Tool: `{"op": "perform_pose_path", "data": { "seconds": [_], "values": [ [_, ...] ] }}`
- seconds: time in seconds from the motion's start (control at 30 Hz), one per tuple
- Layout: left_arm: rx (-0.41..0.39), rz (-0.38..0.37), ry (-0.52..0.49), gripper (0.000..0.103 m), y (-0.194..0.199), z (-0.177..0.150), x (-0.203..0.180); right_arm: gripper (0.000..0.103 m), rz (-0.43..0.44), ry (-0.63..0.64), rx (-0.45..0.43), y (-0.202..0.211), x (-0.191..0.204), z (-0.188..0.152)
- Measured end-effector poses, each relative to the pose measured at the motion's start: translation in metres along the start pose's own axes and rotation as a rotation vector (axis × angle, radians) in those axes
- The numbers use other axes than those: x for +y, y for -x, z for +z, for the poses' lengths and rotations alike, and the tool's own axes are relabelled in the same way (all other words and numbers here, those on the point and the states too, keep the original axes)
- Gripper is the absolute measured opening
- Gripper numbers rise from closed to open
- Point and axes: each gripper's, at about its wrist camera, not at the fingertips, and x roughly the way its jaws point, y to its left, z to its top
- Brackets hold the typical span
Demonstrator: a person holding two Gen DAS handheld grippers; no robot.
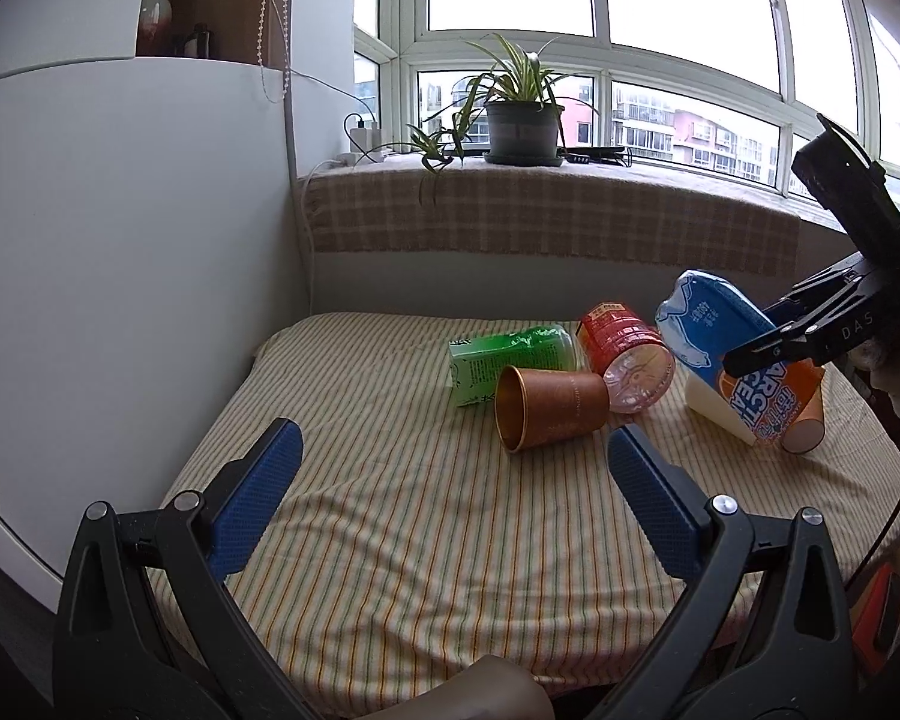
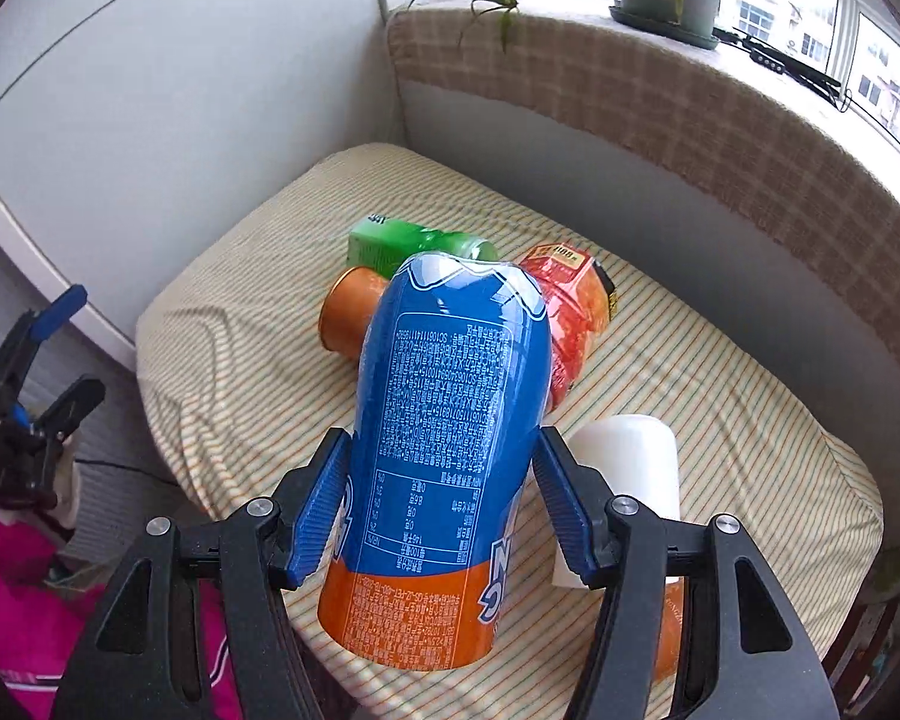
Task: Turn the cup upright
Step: 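Lift the cup with the right tool toward the left tool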
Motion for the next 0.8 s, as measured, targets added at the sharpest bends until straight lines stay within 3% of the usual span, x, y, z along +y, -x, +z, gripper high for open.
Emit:
{"op": "perform_pose_path", "data": {
  "seconds": [0.17,0.47,0.8],
  "values": [
    [0.013,-0.022,0.000,0.103,0.001,0.000,-0.001,0.061,0.003,0.161,0.085,-0.021,0.032,-0.021],
    [0.045,-0.063,-0.041,0.103,-0.002,-0.001,-0.003,0.062,0.018,0.186,0.184,-0.060,0.038,-0.037],
    [0.085,-0.136,-0.145,0.103,-0.015,0.004,-0.010,0.065,0.033,0.170,0.216,-0.079,0.035,-0.040]
  ]
}}
